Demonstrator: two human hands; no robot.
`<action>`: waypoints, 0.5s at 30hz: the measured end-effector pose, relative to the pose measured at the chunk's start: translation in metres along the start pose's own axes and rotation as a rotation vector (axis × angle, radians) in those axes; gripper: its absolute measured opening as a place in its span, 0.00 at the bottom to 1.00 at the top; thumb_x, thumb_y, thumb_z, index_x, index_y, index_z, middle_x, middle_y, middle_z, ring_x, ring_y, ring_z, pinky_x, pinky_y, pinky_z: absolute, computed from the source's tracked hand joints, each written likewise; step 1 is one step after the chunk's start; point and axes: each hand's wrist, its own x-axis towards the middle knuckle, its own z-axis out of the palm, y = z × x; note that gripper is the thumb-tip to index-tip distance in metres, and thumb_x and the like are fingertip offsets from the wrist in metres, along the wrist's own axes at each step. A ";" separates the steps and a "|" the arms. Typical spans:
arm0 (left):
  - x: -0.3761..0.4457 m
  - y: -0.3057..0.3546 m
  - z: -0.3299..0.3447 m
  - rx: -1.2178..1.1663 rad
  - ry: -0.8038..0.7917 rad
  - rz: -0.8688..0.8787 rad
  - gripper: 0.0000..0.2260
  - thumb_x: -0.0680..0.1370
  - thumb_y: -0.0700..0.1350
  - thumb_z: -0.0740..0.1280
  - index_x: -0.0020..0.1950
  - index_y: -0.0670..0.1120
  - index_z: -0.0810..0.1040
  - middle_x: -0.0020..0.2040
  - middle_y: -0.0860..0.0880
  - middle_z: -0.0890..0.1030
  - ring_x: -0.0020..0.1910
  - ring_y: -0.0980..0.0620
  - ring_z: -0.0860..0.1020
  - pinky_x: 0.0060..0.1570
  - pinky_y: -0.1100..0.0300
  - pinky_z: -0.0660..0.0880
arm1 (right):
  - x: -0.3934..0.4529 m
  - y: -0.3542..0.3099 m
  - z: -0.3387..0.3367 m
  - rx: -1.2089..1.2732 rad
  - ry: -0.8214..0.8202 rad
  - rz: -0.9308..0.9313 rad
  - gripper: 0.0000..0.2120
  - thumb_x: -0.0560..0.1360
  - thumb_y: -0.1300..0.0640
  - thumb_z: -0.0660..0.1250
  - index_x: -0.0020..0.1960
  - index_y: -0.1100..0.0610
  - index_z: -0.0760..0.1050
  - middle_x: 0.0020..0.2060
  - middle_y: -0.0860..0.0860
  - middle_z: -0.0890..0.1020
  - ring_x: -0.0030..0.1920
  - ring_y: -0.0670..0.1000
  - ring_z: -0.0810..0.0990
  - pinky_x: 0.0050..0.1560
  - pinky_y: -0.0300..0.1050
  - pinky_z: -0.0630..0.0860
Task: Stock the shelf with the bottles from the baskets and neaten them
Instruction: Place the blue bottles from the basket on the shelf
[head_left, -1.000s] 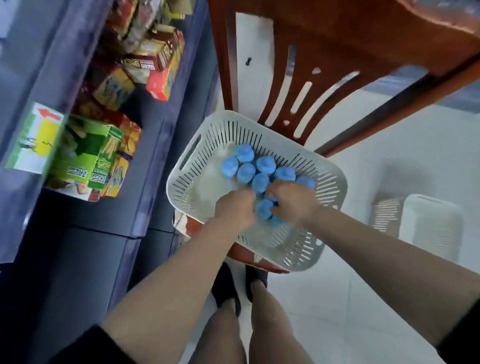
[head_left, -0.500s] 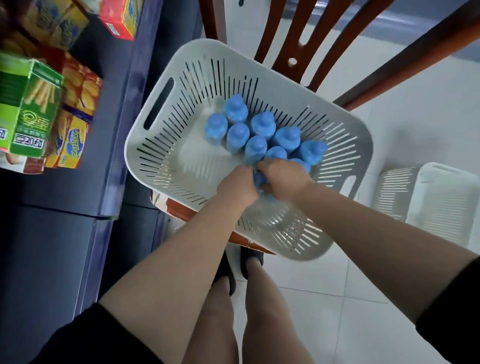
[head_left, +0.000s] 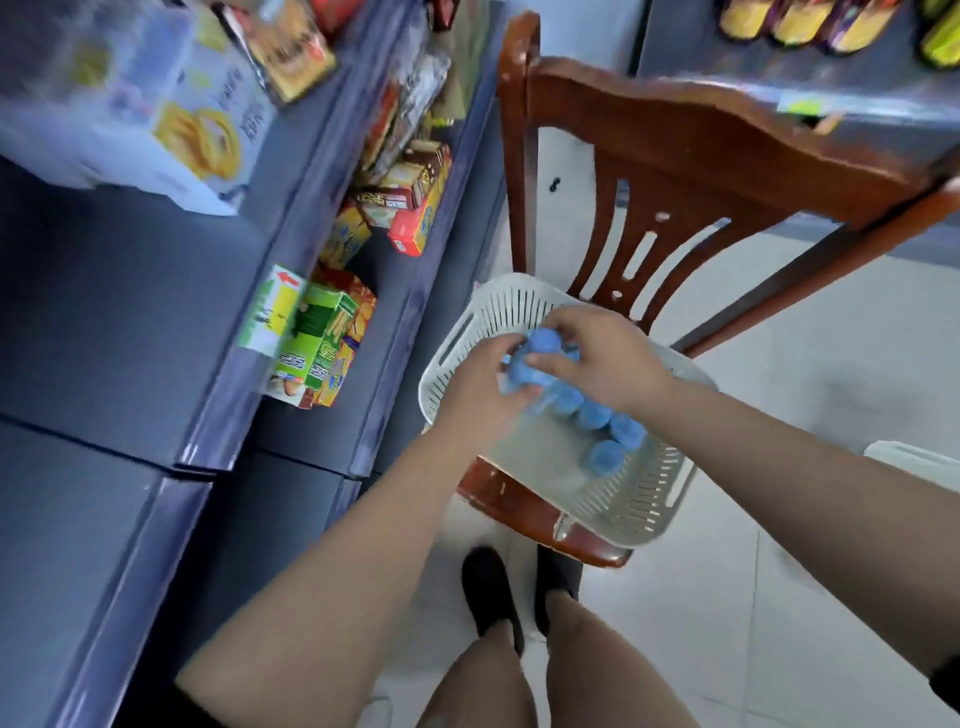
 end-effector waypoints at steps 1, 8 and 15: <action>-0.008 0.013 -0.016 -0.039 0.047 0.026 0.25 0.68 0.44 0.73 0.64 0.43 0.73 0.54 0.52 0.75 0.50 0.53 0.76 0.52 0.61 0.71 | 0.004 -0.021 -0.015 0.014 0.028 -0.044 0.13 0.71 0.46 0.69 0.50 0.54 0.76 0.42 0.46 0.76 0.46 0.50 0.76 0.50 0.49 0.73; -0.067 0.098 -0.135 -0.044 0.405 0.255 0.21 0.71 0.41 0.74 0.62 0.47 0.74 0.55 0.52 0.78 0.47 0.59 0.76 0.47 0.73 0.71 | 0.021 -0.164 -0.102 0.221 0.179 -0.309 0.19 0.65 0.41 0.70 0.44 0.56 0.78 0.37 0.52 0.80 0.39 0.52 0.78 0.43 0.50 0.75; -0.148 0.160 -0.227 -0.140 0.615 0.398 0.17 0.71 0.43 0.74 0.56 0.53 0.73 0.52 0.55 0.78 0.46 0.63 0.78 0.46 0.71 0.73 | 0.022 -0.297 -0.154 0.274 0.195 -0.577 0.17 0.63 0.38 0.70 0.39 0.52 0.78 0.27 0.44 0.76 0.29 0.42 0.73 0.35 0.47 0.74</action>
